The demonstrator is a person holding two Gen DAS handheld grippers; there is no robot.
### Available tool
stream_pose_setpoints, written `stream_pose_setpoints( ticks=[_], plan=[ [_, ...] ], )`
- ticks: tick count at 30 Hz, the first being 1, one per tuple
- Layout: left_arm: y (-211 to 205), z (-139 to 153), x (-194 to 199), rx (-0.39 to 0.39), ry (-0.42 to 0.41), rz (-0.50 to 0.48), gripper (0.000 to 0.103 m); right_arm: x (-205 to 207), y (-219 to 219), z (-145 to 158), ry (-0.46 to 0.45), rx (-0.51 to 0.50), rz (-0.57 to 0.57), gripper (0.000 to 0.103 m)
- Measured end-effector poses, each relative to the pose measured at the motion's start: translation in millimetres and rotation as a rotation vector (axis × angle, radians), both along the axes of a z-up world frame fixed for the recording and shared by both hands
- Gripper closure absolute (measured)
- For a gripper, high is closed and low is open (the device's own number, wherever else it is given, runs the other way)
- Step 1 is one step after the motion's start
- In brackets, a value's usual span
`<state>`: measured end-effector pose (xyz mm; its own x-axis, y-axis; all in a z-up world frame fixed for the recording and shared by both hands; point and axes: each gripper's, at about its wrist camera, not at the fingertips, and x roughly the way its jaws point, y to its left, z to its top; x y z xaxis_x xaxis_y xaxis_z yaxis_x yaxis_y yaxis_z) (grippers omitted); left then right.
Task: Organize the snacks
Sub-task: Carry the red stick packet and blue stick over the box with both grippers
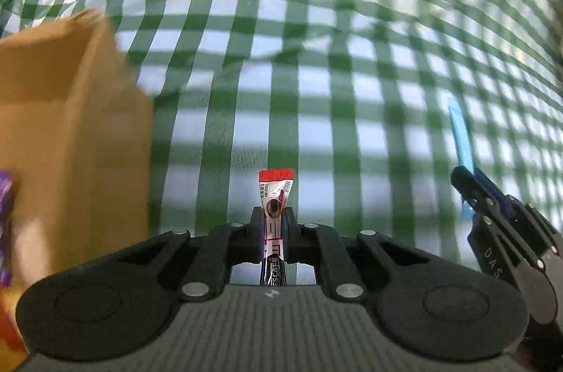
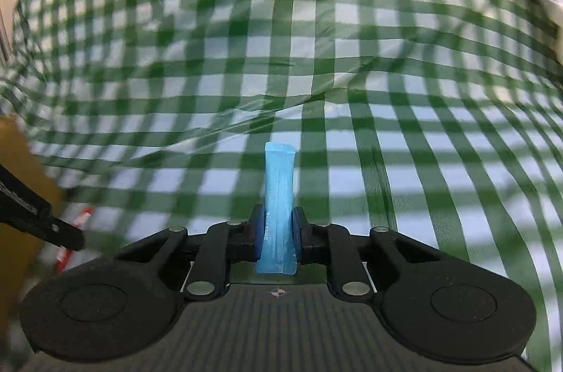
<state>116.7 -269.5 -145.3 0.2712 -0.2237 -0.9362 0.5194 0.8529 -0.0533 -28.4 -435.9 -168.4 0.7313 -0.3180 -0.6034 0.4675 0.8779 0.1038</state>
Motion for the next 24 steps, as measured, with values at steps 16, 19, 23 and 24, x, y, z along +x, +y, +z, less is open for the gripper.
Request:
stream_pose_setpoints(
  ticks=[16, 19, 23, 24],
  plan=[
    [252.9, 132.7, -152.5, -0.028, -0.244, -0.037, 0.093, -154.3, 282.5, 113.8, -0.095, 0.064, 0.183, 0.086],
    [294.1, 141.1, -165.6, -0.025, -0.279, 0.009, 0.093, -160.5, 325.3, 120.1, -0.101, 0.062, 0.244, 0.086],
    [342.1, 150.8, -182.5, -0.054, -0.301, 0.056, 0.093, -166.4, 369.1, 128.6, -0.102, 0.053, 0.300, 0.086],
    [351.5, 153.6, -186.5, -0.066, -0.305, 0.067, 0.093, -168.7, 378.4, 131.4, -0.105, 0.038, 0.311, 0.086]
  ],
)
